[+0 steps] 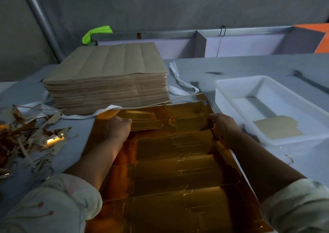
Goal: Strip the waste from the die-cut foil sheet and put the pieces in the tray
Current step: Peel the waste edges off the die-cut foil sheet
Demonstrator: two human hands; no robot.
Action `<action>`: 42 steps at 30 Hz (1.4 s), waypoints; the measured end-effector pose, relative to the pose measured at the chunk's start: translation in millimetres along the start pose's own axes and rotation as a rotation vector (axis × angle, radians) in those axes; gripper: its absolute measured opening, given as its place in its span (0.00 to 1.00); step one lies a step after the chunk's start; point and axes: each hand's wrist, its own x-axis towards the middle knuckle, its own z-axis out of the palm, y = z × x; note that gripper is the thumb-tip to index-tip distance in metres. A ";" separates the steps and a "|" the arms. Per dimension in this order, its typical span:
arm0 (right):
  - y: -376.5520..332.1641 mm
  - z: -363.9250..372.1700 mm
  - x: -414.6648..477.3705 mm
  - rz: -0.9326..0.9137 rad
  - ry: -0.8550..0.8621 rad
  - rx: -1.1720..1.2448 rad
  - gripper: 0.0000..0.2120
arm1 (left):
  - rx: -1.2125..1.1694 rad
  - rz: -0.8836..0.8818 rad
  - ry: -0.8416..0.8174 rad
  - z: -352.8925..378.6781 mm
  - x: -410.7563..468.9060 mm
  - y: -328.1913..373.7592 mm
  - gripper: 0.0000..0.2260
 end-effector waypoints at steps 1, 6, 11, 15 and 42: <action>0.4 0.2 0.2 0.002 -0.003 0.002 0.06 | 0.013 0.002 0.008 0.4 0.7 -0.9 0.09; 0.8 0.8 1.2 -0.010 0.004 -0.018 0.07 | -0.005 -0.034 0.061 -2.4 -2.1 -0.6 0.21; 1.4 0.7 0.7 0.043 -0.012 0.075 0.06 | 0.035 0.174 0.182 -2.0 -29.3 5.6 0.29; -0.3 1.0 -1.0 0.003 -0.005 -0.012 0.07 | 0.220 0.593 -0.042 14.5 -69.7 7.8 0.31; 5.0 -17.5 -9.3 0.131 -0.127 0.205 0.16 | 0.848 0.782 -0.423 58.4 -94.9 -6.8 0.48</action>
